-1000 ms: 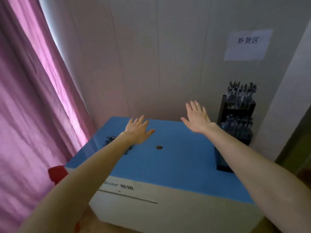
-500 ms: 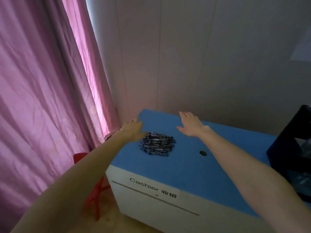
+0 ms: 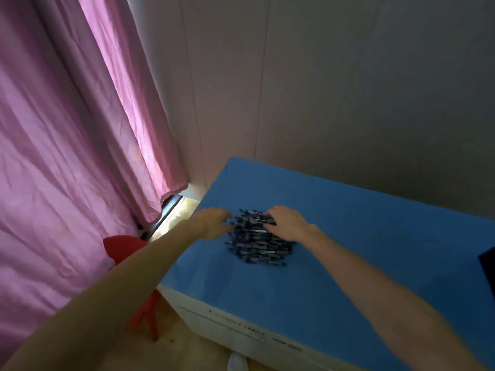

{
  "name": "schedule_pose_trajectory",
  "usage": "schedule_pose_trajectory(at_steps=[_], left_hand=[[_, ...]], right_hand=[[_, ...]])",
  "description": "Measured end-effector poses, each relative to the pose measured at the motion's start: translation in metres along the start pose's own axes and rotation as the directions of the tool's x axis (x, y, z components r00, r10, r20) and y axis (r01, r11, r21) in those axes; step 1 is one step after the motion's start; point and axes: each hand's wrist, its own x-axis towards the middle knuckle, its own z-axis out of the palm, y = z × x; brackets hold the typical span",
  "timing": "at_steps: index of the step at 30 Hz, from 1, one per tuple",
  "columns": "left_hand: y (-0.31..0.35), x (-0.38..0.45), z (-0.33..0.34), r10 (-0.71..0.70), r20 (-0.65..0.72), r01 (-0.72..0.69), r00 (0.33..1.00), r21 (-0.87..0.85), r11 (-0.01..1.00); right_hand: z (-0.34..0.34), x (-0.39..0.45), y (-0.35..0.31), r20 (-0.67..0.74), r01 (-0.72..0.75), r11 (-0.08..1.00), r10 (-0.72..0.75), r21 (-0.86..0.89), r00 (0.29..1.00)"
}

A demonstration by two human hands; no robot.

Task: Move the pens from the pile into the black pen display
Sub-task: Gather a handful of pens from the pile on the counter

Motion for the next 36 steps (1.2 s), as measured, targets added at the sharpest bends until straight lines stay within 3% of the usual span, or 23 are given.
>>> schedule_pose_trajectory(at_steps=[5, 8, 13, 24, 36], left_hand=[[-0.016, 0.055, 0.003, 0.009, 0.079, -0.009, 0.997, -0.003, 1.000], [-0.016, 0.075, 0.004, 0.032, 0.092, -0.033, 0.995, 0.011, 0.999], [-0.028, 0.097, 0.005, 0.057, 0.083, -0.055, 0.995, -0.035, 0.998], [-0.042, 0.129, 0.001, 0.158, 0.124, -0.152, 0.980, -0.055, 0.987], [-0.042, 0.159, -0.001, 0.212, 0.132, -0.197, 0.968, -0.114, 0.974]], right_hand=[[0.012, 0.043, 0.007, -0.058, 0.058, 0.998, -0.057, 0.010, 0.997], [0.019, 0.056, 0.012, -0.005, 0.083, 0.995, -0.083, -0.062, 0.997], [0.027, 0.059, 0.019, 0.022, 0.166, 0.986, -0.165, -0.028, 0.986], [0.031, 0.064, 0.011, 0.009, 0.109, 0.992, -0.109, -0.063, 0.994], [0.029, 0.073, 0.017, -0.019, 0.017, 0.996, -0.015, 0.091, 1.000]])
